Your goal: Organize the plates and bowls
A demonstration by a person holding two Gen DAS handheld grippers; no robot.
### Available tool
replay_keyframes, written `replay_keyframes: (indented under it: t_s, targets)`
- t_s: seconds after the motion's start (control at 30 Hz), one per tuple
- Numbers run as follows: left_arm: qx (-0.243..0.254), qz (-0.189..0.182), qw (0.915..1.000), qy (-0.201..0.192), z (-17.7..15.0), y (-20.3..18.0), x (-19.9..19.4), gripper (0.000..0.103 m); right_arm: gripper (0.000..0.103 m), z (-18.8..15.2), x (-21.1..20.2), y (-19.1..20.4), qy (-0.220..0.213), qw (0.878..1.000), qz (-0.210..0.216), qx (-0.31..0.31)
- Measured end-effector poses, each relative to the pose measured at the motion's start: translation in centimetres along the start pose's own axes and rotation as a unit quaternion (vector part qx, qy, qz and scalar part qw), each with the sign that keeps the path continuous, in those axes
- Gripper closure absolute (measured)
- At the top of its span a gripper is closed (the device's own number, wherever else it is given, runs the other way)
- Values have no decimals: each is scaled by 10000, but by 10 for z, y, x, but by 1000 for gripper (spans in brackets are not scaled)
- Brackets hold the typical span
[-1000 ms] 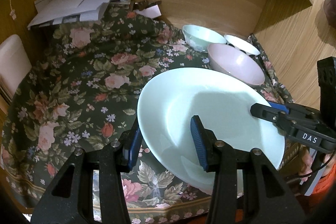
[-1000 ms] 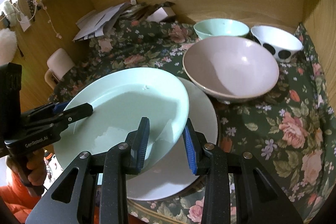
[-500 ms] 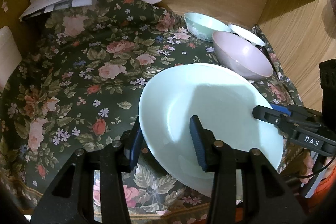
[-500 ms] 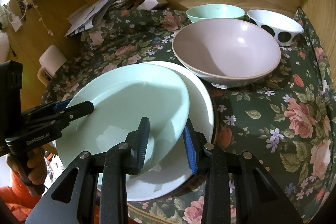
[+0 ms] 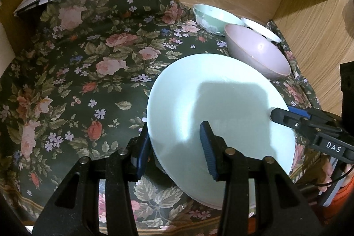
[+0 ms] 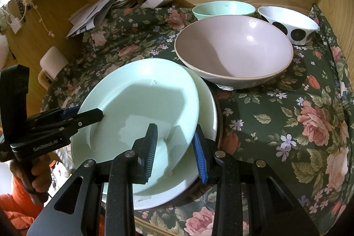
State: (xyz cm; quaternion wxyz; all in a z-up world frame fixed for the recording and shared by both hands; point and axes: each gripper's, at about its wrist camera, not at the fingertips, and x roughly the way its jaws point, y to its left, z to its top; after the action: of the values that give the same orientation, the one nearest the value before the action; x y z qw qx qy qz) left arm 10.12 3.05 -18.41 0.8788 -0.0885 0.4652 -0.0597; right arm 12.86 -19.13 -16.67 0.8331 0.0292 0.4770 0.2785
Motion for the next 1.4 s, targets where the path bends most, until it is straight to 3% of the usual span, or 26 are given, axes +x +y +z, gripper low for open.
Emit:
replay_keyframes:
  t_s: [0.23,0.47,0.77,1.1,1.4]
  targets:
    - [123,91,9999,44,1,-4,2,60,74,-2,-4,-1,-28,10000,3,14]
    - [230,189,9994,-171,7,-7,-9,59,74,-2,-12,-2,-79,9999,-94,11]
    - [512,313,9969,-507,28,-23,-27,46,72,10,-42,-8,-588,9970,-507,-56]
    - [731,359,9927,-888,70,-49,-36,23,44,36,-61,-30,-1102,9903,-838,102]
    - [717,202,9954,-600,105,-60,0,23,43,55,-45,-59,-1038,9891,-1012,267]
